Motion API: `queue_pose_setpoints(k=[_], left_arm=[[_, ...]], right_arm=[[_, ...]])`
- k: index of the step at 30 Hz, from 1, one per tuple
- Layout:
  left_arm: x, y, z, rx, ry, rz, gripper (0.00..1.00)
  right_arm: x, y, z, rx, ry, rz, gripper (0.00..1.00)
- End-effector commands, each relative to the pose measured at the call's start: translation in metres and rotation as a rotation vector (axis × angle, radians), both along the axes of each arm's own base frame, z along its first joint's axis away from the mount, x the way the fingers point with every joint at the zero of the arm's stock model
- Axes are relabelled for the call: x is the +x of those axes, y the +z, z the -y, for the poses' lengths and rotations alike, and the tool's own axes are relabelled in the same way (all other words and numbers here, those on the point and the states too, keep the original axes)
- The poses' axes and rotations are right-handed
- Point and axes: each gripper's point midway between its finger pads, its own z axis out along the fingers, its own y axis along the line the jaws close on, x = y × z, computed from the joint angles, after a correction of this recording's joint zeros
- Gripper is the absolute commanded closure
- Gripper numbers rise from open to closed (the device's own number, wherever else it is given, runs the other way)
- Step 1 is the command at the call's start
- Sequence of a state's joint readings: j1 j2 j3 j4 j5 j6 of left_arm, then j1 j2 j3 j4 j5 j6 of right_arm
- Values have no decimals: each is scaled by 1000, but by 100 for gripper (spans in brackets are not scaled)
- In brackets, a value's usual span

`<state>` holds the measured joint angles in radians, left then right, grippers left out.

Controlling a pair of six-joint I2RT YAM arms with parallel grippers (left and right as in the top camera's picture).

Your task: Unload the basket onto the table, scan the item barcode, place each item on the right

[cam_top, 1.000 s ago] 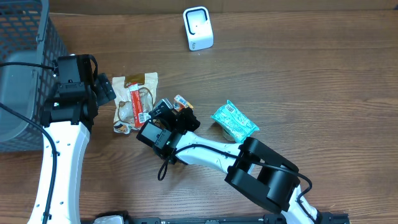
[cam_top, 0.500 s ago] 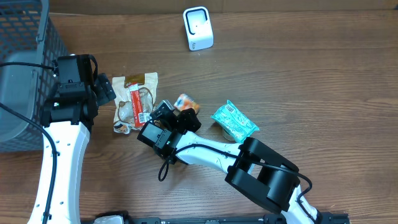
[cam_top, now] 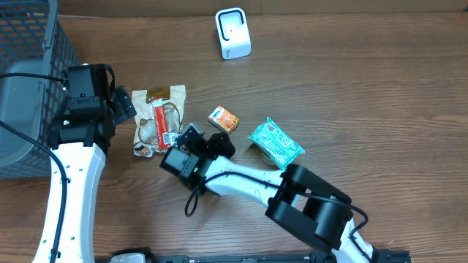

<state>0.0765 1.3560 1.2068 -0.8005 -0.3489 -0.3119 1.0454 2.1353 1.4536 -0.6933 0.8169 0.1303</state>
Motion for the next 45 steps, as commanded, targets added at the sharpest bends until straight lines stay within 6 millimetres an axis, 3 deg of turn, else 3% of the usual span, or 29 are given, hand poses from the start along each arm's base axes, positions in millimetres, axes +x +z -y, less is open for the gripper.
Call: queue_pose_setpoints(k=[1,5,8,17,29,39,45], left_arm=[[2,4,-2,15,8,6,0],[2,4,-2,15,8,6,0],[2,4,-2,15,8,6,0],[2,4,-2,15,8,6,0],[2,4,-2,15,8,6,0],[2,4,-2,15,8,6,0],[2,4,-2,15,8,6,0]], right_arm=[[25,56,-19,345,-29,-96,74],[27,49,-26,553,-6,-319,87],[31,36,-18,630,-90,-387,96],[31,-15,-11,598,-148,-442,96],[49,-8,-13,627,-147,-373,96],[68,-7,3,670,-218,-344,96],[60,-9,-2,699,-216,-396,96]])
